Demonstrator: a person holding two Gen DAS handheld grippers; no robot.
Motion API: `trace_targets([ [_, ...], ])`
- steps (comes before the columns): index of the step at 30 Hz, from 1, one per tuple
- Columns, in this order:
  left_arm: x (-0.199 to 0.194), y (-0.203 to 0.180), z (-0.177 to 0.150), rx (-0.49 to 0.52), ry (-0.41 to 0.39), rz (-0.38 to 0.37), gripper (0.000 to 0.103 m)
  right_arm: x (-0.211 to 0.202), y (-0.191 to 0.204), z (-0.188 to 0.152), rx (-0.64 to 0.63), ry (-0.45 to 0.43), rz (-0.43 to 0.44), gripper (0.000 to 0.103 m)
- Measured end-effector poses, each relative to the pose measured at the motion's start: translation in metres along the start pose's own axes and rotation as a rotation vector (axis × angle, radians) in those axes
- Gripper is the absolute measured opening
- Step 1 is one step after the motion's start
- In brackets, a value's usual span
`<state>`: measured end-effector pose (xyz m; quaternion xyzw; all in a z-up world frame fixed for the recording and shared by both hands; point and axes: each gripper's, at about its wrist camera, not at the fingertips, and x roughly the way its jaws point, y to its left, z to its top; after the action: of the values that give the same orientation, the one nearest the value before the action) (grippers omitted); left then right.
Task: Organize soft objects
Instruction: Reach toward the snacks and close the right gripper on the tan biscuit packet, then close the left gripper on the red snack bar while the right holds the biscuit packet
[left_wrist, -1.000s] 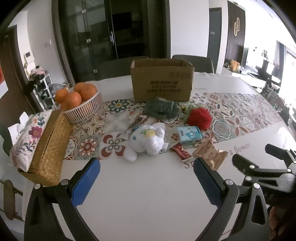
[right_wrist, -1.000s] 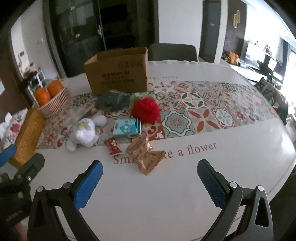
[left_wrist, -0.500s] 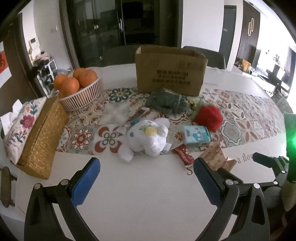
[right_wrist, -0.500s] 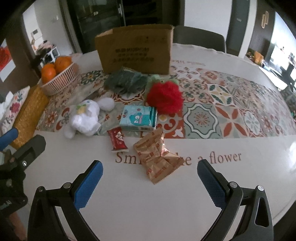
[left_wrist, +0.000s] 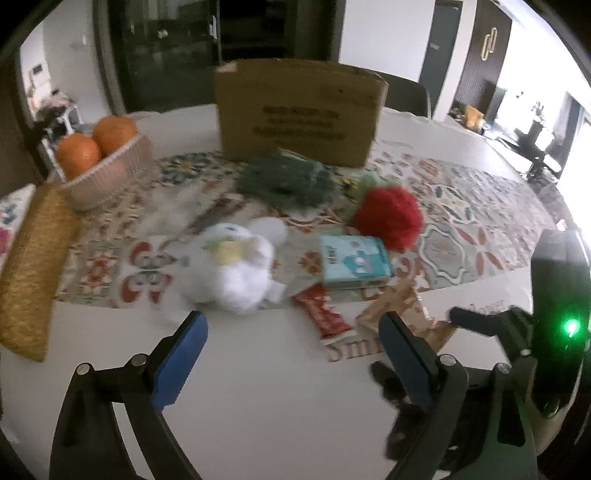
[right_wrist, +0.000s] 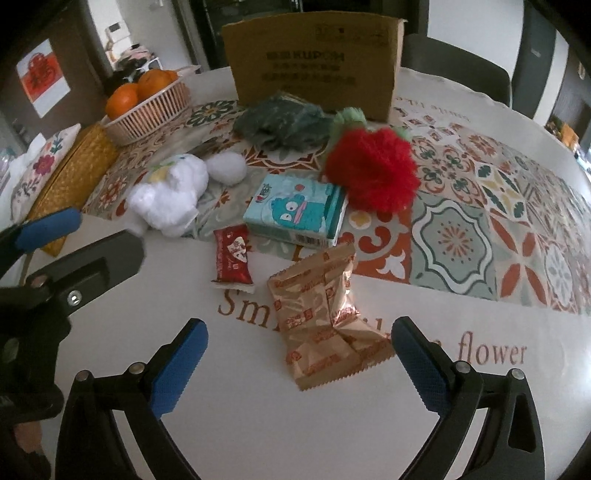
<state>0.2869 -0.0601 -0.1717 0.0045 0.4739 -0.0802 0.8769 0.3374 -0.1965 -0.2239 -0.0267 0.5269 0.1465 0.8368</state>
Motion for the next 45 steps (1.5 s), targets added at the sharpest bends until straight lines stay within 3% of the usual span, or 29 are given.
trace_targets([
  [7, 0.035, -0.005, 0.001, -0.061, 0.080, -0.053, 0.083, 0.013, -0.006, 0.000, -0.032, -0.005, 0.028, 0.088],
  [14, 0.057, -0.009, 0.003, -0.088, 0.118, -0.052, 0.074, 0.025, -0.018, 0.004, -0.023, -0.003, 0.019, 0.077],
  [21, 0.073, -0.015, 0.007, -0.115, 0.148, -0.003, 0.062, 0.029, -0.023, 0.004, -0.020, 0.004, 0.028, 0.065],
  [26, 0.086, -0.016, 0.005, -0.123, 0.196, 0.031, 0.043, 0.030, -0.026, 0.006, -0.017, 0.000, 0.006, 0.052],
  [31, 0.088, -0.015, 0.003, -0.115, 0.199, 0.034, 0.028, 0.029, -0.030, 0.007, -0.022, 0.000, -0.029, 0.050],
  [45, 0.064, -0.014, -0.009, -0.042, 0.159, -0.011, 0.024, 0.013, -0.029, 0.003, 0.019, -0.018, -0.027, 0.047],
])
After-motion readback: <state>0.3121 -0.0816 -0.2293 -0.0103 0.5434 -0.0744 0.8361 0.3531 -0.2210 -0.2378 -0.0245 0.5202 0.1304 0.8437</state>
